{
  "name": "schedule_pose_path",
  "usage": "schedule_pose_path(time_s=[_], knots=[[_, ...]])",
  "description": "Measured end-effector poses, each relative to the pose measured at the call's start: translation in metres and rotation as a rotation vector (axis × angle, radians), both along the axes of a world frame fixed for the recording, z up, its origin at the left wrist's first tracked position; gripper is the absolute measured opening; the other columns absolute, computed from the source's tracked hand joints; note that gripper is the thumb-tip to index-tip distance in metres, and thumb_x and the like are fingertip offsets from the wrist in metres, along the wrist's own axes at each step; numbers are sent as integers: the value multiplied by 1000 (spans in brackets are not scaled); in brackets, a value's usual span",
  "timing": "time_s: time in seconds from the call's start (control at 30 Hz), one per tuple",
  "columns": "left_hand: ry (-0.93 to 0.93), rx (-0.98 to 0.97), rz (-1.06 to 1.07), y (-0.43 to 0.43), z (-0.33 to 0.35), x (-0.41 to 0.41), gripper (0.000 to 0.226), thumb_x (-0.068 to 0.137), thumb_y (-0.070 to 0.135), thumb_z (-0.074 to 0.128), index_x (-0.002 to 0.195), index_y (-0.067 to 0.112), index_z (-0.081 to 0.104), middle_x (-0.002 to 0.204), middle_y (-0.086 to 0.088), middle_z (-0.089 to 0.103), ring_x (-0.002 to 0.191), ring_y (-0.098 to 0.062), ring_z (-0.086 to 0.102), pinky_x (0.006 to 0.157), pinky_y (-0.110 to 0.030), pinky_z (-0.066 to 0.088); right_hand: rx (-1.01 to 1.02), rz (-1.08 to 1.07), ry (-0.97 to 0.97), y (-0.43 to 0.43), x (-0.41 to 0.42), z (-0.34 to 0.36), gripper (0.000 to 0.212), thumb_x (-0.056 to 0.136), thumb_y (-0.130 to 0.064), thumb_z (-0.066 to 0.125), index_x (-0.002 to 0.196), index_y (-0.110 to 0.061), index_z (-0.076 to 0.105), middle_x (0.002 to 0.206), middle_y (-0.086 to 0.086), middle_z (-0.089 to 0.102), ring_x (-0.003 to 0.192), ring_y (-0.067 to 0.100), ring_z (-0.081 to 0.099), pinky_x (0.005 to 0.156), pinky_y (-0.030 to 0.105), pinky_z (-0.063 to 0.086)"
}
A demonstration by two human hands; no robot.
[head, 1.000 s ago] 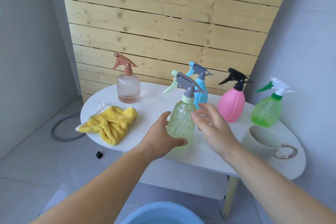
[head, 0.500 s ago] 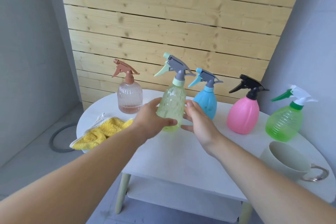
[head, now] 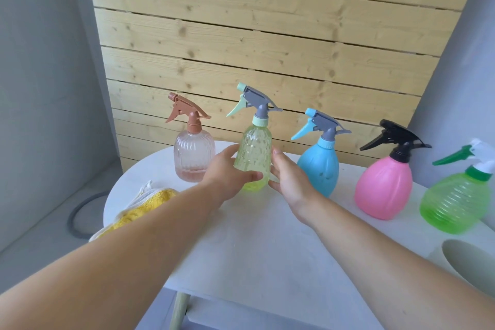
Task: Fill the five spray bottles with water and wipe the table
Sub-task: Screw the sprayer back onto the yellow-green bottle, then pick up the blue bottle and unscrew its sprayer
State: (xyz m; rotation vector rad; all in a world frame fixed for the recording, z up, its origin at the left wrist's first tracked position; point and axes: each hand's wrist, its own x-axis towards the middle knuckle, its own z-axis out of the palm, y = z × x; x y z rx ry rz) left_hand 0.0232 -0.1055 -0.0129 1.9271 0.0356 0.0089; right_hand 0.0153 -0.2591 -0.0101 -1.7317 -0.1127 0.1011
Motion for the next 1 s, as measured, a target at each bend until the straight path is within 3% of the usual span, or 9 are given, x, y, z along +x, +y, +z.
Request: schedule_pose_path(time_s=[0.13,0.23,0.43,0.53,0.6,0.67,0.8,0.87,1.0], knots=[[10,34,-14,-3,2,-2,83,77,24,89,147,29,46,113,6,68,106,-18,66,78,-28,49,-47,-15,-5,-1,2,-1,70,83,-70,30,145,-40,42,145,-21,48,135,1,42,118,40,31],[26,44,-24,-3,5,-2,83,78,25,88,148,29,43,117,5,67,106,-18,65,74,-25,47,-68,-20,9,-1,3,-1,85,72,-77,33,148,-38,37,149,-21,43,138,1,38,119,40,29],[54,146,-1,-5,6,-4,91,78,36,88,152,29,35,137,0,61,117,-23,62,95,-38,52,-164,-55,-40,-2,-15,7,64,93,-63,32,149,-33,36,149,-16,42,138,6,38,116,41,33],[94,183,34,-7,12,-16,99,78,42,87,155,21,28,146,-4,51,117,-24,57,90,-35,49,-225,-213,-142,-14,-37,14,46,94,-54,43,132,-29,51,125,-13,60,117,10,57,101,43,48],[92,232,98,-9,17,-27,85,80,43,84,143,16,35,137,-6,49,108,-24,55,82,-34,48,-262,-362,-230,-27,-51,25,31,91,-49,49,113,-29,57,102,-11,66,95,12,64,81,38,54],[0,295,162,-14,20,-38,60,84,43,79,120,16,40,123,-5,53,103,-26,57,82,-38,51,-334,-508,-277,-43,-61,35,23,94,-41,53,110,-25,55,96,-9,64,89,12,62,69,30,48],[-182,253,73,-39,24,-58,21,91,31,68,100,20,52,86,9,61,81,-16,59,65,-27,47,-384,-647,-256,-69,-54,41,47,91,-39,58,130,-17,45,126,-1,53,115,19,54,86,35,48],[-196,213,-44,-57,25,-60,16,92,27,66,106,22,59,96,9,65,86,-12,62,67,-20,47,-399,-631,-167,-75,-44,42,60,91,-41,58,142,-15,38,141,2,46,124,21,49,86,31,41],[-110,239,-231,-87,24,-52,58,95,26,63,147,21,39,138,-3,50,125,-20,55,90,-26,43,-388,-571,-95,-71,-26,39,64,91,-45,57,146,-18,37,144,2,48,124,23,53,89,33,44]])
